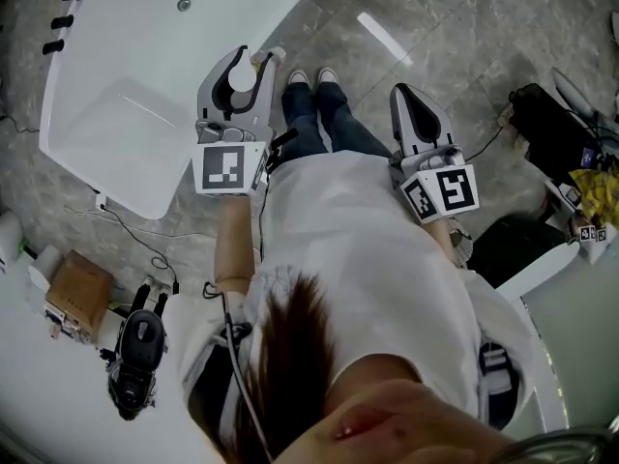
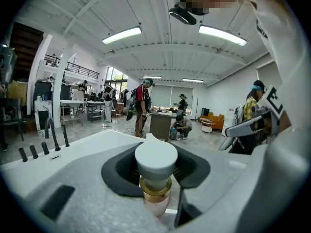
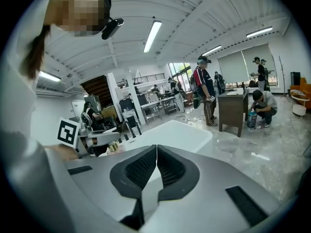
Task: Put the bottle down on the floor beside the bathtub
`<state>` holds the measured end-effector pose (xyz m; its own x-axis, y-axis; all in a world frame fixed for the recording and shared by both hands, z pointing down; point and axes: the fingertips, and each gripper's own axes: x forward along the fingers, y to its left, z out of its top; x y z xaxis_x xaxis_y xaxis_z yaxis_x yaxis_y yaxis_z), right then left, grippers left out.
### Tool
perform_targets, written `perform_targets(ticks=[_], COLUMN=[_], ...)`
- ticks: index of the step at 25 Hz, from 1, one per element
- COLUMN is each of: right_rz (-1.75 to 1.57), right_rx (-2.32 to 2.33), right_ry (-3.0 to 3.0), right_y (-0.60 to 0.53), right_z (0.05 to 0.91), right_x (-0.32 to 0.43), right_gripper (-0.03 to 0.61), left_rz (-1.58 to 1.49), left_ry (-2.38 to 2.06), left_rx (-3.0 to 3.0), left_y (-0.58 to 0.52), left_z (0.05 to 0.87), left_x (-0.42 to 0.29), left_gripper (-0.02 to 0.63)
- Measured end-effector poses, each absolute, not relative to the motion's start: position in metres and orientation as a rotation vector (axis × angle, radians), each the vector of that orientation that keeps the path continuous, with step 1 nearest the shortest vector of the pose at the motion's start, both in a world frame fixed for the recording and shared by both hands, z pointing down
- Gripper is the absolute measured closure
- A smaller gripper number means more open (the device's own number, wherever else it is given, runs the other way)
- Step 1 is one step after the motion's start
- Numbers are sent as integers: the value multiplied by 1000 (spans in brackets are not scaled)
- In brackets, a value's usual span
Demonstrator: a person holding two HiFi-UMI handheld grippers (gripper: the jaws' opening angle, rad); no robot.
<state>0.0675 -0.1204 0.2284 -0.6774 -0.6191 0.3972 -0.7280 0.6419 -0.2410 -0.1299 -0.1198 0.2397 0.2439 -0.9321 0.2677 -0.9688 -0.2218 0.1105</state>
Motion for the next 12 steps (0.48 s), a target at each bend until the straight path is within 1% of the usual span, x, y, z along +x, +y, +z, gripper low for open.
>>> perform_targets(ticks=[12], right_rz=[592], right_rx=[1004], right_ry=[-2548], right_y=[-125], right_z=[276], right_x=[51], right_gripper=[565], left_rz=[296], left_ry=[-1623], left_rx=[2322], left_y=[-139], left_z=[328], left_x=[-110], left_gripper=[469])
